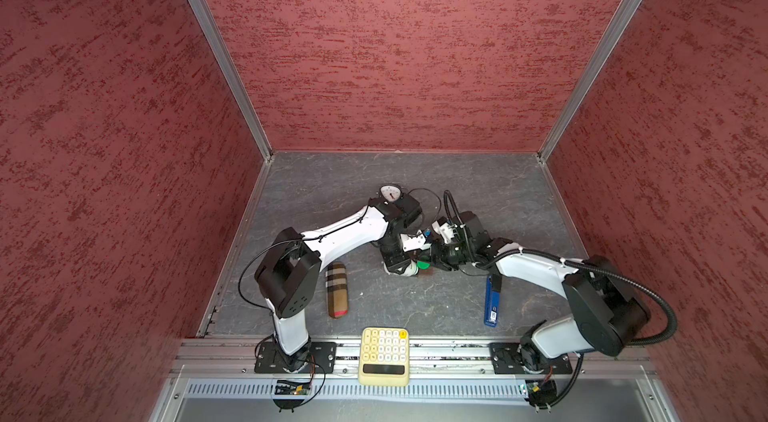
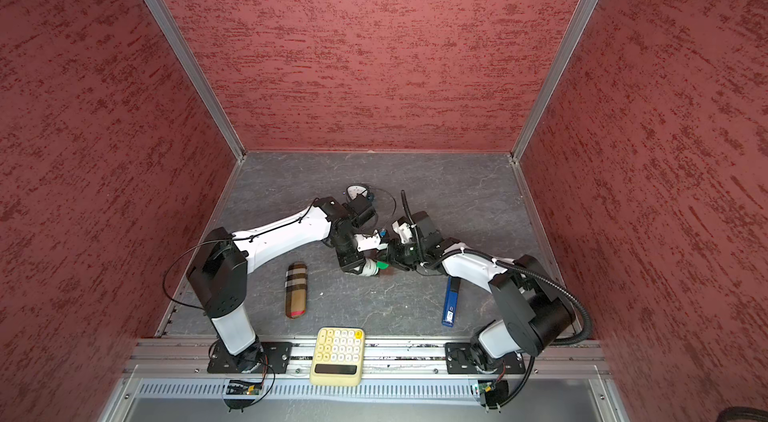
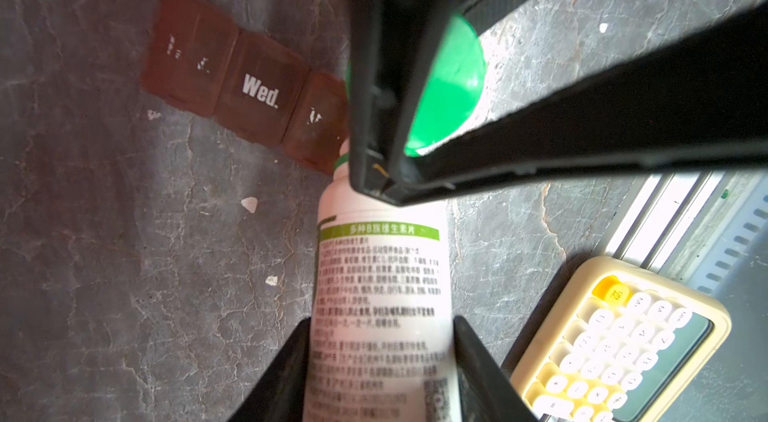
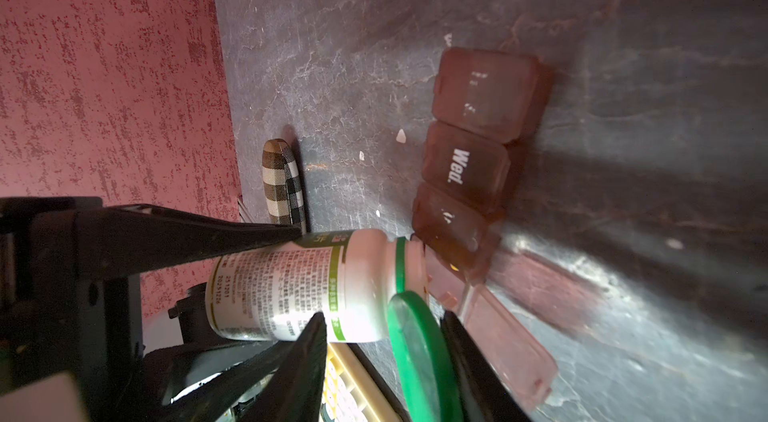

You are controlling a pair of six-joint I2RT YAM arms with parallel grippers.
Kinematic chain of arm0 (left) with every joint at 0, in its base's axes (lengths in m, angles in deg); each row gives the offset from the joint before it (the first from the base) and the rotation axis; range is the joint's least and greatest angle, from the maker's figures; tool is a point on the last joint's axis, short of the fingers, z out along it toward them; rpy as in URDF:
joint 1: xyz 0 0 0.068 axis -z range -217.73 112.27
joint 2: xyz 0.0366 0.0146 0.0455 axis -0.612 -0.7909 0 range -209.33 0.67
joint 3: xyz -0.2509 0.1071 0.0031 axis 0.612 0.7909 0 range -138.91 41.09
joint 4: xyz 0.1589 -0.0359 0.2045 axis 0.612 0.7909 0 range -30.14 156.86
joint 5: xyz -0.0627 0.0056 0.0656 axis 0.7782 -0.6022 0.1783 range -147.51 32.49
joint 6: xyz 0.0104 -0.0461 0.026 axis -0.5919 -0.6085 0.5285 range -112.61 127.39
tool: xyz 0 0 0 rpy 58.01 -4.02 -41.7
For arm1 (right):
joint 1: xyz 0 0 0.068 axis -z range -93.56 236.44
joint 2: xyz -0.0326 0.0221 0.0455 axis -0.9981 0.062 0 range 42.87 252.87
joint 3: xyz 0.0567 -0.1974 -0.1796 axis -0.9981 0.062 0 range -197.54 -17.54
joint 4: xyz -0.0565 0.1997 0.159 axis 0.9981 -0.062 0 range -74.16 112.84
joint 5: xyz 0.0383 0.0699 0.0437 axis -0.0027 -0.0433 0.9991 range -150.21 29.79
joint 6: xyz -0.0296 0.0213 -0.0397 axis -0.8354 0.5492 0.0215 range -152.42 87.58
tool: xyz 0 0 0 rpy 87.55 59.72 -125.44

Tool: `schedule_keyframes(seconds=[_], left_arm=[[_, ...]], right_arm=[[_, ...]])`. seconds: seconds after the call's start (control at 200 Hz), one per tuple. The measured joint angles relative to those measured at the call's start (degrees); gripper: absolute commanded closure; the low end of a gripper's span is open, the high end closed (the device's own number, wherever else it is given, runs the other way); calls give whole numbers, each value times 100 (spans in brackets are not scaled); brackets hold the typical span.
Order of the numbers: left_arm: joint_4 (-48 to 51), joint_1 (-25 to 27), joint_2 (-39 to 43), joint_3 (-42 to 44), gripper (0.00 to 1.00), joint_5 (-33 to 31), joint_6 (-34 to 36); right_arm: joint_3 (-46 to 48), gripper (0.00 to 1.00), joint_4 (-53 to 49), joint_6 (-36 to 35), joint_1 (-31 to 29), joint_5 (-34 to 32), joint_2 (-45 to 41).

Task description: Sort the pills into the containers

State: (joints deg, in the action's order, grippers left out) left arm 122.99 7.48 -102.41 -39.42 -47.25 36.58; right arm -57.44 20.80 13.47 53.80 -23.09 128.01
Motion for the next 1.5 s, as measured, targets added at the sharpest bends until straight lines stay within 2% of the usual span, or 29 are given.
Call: schedule_keyframes(seconds=[0.646,1.498], left_arm=[[157,57,-74,-144,100,-155,-42],[-601,55,398,501,100,-90,-142]], right_arm=[[2,55,0,0,22,4,22],[0,55,24,-13,-15,37,26]])
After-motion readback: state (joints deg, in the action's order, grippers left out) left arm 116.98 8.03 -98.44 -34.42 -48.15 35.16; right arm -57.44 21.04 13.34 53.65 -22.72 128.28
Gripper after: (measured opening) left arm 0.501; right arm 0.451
